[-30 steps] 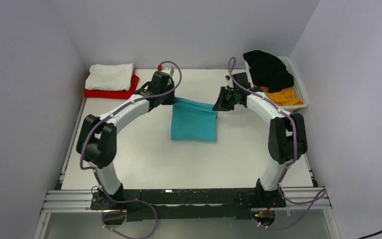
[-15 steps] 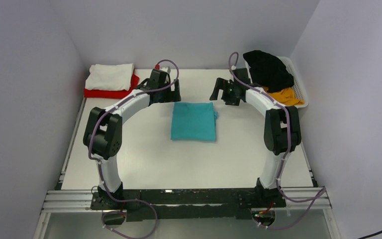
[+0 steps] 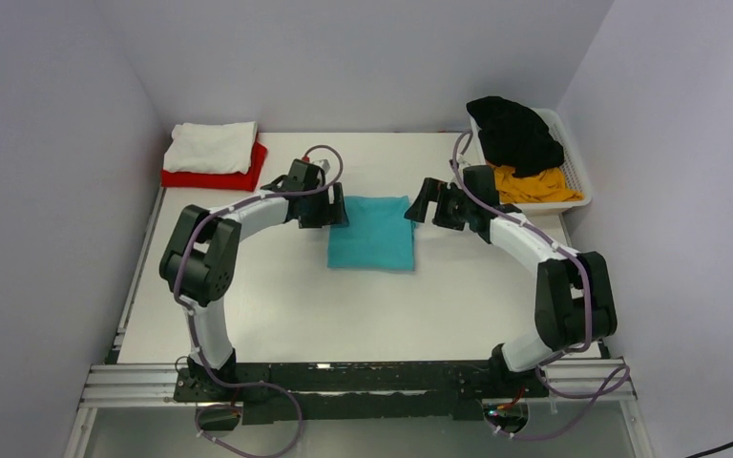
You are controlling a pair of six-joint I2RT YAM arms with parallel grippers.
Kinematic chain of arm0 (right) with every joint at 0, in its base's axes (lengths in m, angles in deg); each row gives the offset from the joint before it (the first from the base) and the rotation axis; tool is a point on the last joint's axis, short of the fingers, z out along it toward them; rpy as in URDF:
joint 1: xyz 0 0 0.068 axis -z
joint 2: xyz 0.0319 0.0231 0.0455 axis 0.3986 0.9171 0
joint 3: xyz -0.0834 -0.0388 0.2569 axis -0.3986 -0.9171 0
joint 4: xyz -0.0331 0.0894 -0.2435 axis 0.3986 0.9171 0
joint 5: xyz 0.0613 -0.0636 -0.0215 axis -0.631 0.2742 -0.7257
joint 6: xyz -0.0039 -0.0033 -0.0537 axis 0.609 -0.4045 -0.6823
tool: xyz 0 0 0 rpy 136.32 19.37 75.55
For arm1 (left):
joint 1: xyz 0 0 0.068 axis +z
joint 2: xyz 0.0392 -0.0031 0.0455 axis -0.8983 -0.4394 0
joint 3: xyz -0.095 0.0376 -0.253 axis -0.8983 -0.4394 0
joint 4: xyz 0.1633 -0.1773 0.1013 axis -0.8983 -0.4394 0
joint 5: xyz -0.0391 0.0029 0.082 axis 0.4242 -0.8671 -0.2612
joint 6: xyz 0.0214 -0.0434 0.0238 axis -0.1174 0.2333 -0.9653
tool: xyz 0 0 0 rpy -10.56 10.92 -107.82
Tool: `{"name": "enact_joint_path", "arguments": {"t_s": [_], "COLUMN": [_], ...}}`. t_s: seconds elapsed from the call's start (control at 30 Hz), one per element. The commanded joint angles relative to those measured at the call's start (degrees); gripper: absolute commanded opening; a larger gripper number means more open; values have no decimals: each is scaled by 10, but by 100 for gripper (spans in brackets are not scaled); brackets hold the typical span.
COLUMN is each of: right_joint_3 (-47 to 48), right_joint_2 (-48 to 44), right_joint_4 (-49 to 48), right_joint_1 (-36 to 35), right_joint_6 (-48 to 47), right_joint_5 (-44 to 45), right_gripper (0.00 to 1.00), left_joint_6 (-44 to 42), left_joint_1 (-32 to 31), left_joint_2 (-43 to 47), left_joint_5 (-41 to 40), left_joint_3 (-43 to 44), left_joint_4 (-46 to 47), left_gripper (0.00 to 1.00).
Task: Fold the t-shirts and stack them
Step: Put the neatly folded tshirt into the corner of the board with the left arm
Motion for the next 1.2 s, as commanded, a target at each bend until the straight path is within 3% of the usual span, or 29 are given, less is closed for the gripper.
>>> {"name": "enact_joint_path", "arguments": {"t_s": [0.0, 0.3, 0.37, 0.47, 0.6, 0.8, 0.9, 1.07, 1.17], "right_joint_3": [-4, -17, -19, -25, -34, -59, -74, -88, -97], "right_joint_2": [-40, -66, -69, -78, -97, -135, -151, -167, -174], "right_joint_4": [-24, -14, -13, -12, -11, -32, -49, -63, -75], "right_joint_1": [1, 2, 2, 3, 3, 3, 3, 2, 2], "right_joint_6": [-8, -20, -24, -32, -48, -58, -65, -71, -71], "right_joint_5": [15, 50, 57, 72, 100, 142, 172, 210, 233], "right_gripper": [100, 100, 100, 100, 100, 100, 100, 100, 100], "left_joint_6": [16, 41, 44, 41, 12, -78, -150, -247, -353], "left_joint_1": [-10, -59, -76, -101, -115, -105, -85, -30, -5], "left_joint_2": [-24, -81, -103, -121, -120, -93, -89, -87, -86], "left_joint_5": [47, 8, -32, -107, -222, -377, -438, -457, -490], "left_joint_3": [-8, -3, 20, 66, 156, 211, 234, 262, 259], "left_joint_4": [41, 30, 12, -34, -136, -145, -122, -70, 5], "left_gripper": [78, 49, 34, 1, 0, 0, 0, 0, 0]}}
